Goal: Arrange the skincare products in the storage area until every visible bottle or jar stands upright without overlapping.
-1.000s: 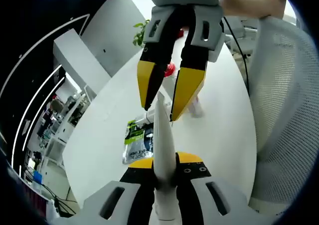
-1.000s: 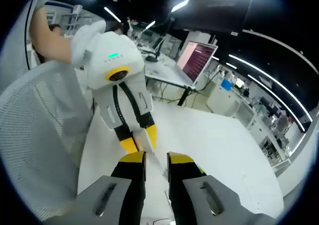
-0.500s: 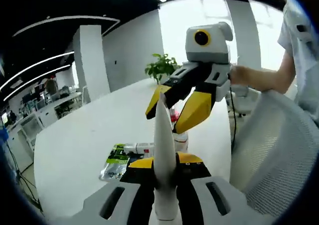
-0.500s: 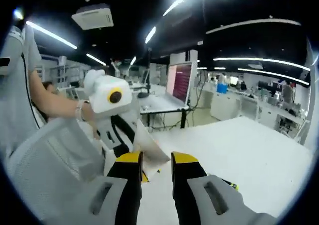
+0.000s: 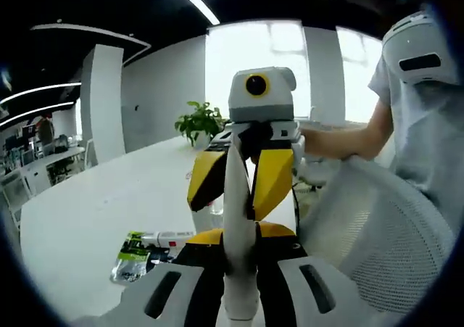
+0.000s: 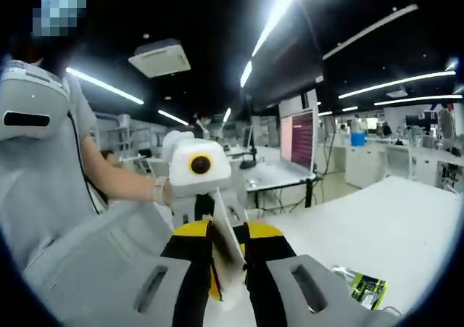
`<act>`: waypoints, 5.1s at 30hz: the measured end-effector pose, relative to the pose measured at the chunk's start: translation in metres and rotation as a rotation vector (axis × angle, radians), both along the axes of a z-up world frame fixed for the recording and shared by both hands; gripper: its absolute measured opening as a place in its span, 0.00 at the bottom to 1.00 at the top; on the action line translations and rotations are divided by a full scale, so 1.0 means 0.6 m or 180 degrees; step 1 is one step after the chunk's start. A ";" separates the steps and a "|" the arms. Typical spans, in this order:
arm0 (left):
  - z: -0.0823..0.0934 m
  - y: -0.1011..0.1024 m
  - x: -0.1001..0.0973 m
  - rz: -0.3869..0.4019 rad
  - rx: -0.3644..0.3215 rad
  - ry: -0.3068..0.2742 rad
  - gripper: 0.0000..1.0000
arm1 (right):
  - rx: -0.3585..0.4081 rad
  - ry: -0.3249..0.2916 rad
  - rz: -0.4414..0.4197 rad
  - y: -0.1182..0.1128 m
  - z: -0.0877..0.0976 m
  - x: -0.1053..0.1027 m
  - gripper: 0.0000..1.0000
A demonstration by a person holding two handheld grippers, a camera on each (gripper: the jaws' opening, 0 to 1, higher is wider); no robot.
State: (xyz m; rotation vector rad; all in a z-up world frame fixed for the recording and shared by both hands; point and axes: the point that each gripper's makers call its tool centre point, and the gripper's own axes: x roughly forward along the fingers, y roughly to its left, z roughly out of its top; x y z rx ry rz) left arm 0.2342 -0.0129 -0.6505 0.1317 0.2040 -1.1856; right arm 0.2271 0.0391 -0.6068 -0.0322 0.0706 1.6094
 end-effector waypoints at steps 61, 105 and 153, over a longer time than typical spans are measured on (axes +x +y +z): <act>-0.101 -0.003 -0.007 -0.0115 0.0768 -0.0054 0.21 | -0.0560 -0.0190 0.0140 0.015 -0.073 -0.013 0.06; -0.147 0.004 -0.012 -0.0206 0.0911 0.0098 0.22 | -0.0749 -0.0208 0.0168 0.019 -0.112 -0.021 0.09; -0.152 -0.024 0.019 -0.0307 0.0996 -0.0210 0.20 | -0.3196 -0.0584 0.0809 -0.014 -0.136 0.009 0.12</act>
